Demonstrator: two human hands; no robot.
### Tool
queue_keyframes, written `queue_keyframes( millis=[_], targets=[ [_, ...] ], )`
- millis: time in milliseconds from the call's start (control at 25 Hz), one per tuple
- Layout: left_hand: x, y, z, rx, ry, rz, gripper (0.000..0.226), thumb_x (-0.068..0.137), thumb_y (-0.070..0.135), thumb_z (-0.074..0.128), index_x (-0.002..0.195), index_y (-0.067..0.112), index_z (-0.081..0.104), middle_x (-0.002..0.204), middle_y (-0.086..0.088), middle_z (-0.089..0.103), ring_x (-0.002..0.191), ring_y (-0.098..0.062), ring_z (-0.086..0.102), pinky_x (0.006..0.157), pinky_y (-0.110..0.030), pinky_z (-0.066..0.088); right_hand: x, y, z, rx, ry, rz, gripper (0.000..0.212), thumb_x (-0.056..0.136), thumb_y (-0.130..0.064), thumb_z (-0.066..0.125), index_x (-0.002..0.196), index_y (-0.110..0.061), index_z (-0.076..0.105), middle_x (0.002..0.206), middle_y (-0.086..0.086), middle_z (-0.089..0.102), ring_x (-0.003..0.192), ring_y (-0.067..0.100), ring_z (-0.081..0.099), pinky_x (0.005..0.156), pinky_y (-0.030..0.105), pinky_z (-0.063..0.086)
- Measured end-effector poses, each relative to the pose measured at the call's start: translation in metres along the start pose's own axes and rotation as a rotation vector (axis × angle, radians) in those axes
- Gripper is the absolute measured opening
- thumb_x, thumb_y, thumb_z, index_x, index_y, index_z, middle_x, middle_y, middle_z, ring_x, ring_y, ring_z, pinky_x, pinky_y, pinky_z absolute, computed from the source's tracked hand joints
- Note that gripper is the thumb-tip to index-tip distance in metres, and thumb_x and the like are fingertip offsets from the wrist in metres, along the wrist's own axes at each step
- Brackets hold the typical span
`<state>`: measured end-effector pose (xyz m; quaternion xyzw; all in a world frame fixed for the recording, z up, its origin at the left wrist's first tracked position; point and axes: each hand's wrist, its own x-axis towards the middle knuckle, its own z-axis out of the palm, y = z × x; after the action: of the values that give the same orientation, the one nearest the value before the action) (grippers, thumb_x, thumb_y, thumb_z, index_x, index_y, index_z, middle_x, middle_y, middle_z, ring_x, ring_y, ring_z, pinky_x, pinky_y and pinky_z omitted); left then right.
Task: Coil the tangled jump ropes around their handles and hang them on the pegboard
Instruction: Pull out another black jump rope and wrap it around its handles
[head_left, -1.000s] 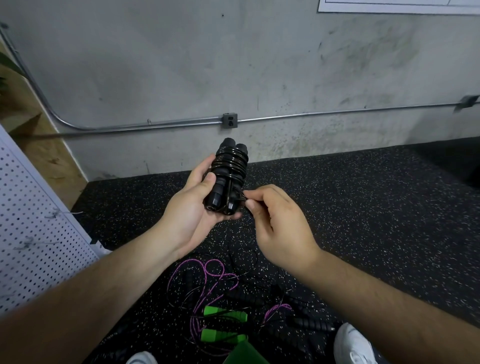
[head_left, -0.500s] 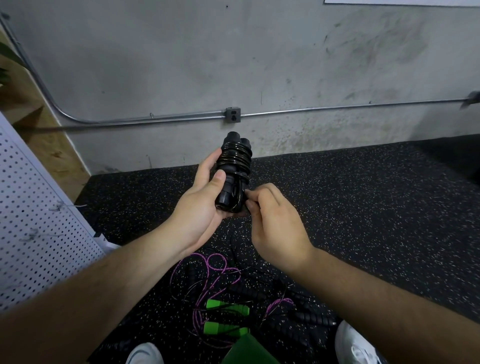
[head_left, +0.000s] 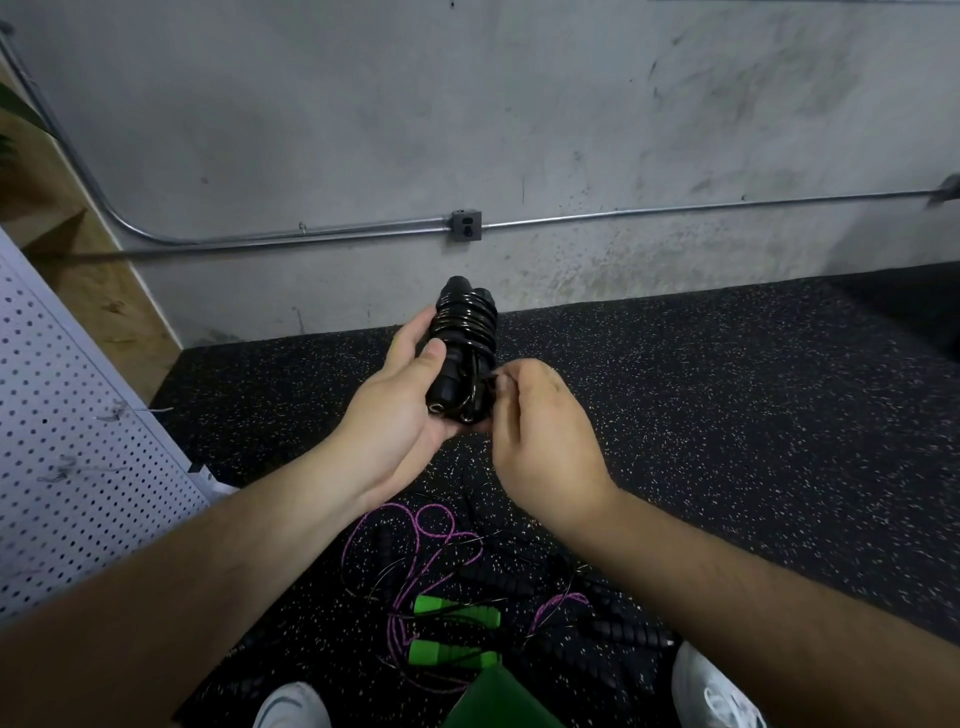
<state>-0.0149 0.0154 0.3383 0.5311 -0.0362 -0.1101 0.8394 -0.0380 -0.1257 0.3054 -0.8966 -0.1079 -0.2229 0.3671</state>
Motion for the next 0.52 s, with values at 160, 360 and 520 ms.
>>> queue_keyframes(
  millis=[160, 360, 520],
  targets=[
    [0.0, 0.002, -0.002, 0.026, -0.002, 0.014, 0.042, 0.11, 0.018, 0.033, 0.147, 0.034, 0.043, 0.132, -0.009, 0.065, 0.109, -0.024, 0.071, 0.092, -0.053, 0.056, -0.008, -0.004, -0.004, 0.047, -0.046, -0.074, 0.018, 0.105, -0.017, 0.044, 0.111, -0.007, 0.057, 0.104, 0.0, 0.056, 0.085, 0.009, 0.054, 0.068, 0.015, 0.04],
    [-0.001, -0.002, -0.003, 0.081, -0.079, 0.006, 0.069, 0.089, -0.005, 0.038, 0.147, 0.033, 0.042, 0.135, -0.016, 0.06, 0.116, -0.027, 0.063, 0.077, -0.035, 0.059, -0.008, -0.004, -0.003, 0.088, 0.029, -0.093, 0.013, 0.102, -0.015, 0.05, 0.107, -0.009, 0.059, 0.102, -0.001, 0.056, 0.088, 0.01, 0.056, 0.073, 0.027, 0.048],
    [-0.003, -0.005, 0.0, -0.032, -0.131, 0.025, 0.075, 0.078, -0.004, 0.049, 0.147, 0.025, 0.043, 0.134, -0.016, 0.064, 0.124, -0.027, 0.062, 0.086, -0.03, 0.058, -0.002, -0.005, -0.007, 0.237, 0.144, -0.097, 0.011, 0.098, -0.011, 0.06, 0.104, -0.011, 0.07, 0.1, -0.006, 0.053, 0.091, 0.008, 0.057, 0.076, 0.028, 0.055]
  ],
)
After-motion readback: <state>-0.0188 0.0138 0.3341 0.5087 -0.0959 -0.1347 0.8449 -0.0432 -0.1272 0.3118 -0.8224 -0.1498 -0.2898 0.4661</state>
